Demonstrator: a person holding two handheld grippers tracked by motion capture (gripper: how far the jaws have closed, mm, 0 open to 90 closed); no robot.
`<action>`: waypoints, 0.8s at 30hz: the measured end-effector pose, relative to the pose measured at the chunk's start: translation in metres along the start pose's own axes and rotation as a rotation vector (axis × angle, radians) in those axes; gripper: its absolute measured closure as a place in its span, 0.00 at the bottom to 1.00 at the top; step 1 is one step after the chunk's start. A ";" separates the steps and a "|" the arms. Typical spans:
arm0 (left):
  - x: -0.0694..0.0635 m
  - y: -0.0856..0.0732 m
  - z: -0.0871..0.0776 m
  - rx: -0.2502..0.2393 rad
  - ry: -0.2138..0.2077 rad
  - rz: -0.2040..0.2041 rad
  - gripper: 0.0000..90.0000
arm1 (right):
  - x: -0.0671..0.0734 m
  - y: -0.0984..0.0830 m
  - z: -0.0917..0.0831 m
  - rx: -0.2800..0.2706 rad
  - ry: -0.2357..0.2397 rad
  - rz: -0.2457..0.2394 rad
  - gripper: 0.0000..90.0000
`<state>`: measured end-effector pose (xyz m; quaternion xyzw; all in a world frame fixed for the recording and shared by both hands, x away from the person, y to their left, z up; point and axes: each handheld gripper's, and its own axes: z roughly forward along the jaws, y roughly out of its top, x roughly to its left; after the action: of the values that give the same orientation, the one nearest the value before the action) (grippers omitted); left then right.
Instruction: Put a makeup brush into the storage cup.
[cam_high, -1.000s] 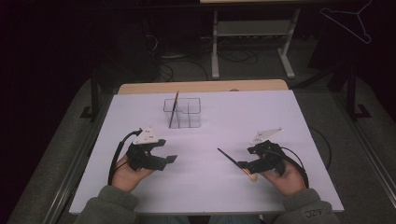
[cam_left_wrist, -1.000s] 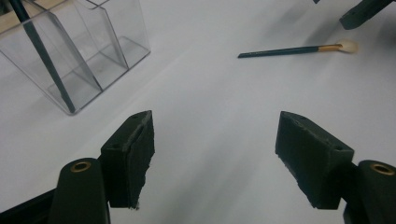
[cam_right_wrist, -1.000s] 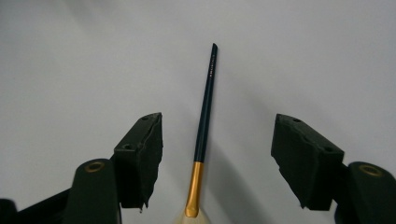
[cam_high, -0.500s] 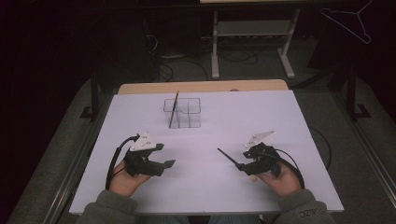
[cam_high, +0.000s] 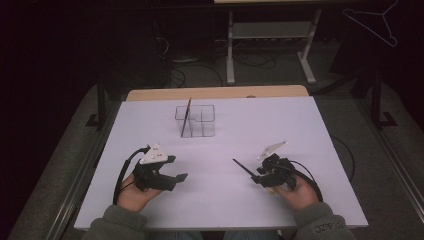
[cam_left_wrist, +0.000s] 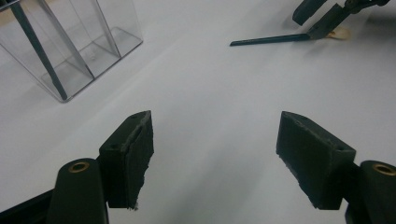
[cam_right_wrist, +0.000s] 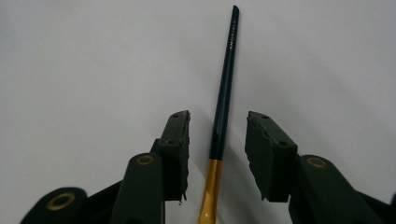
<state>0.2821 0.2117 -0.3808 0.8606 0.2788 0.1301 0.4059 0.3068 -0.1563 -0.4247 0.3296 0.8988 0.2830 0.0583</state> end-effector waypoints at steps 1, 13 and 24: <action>0.000 0.000 0.000 -0.001 -0.001 0.000 0.30 | 0.000 0.000 0.001 0.004 0.000 0.008 0.67; -0.001 0.000 0.001 0.002 -0.007 0.001 0.30 | -0.001 0.002 0.008 0.048 -0.006 0.005 0.78; 0.000 0.000 0.002 0.010 -0.011 0.014 0.30 | 0.004 0.003 0.010 0.057 -0.051 0.002 0.86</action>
<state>0.2829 0.2104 -0.3821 0.8652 0.2712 0.1270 0.4022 0.3082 -0.1469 -0.4312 0.3390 0.9044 0.2491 0.0716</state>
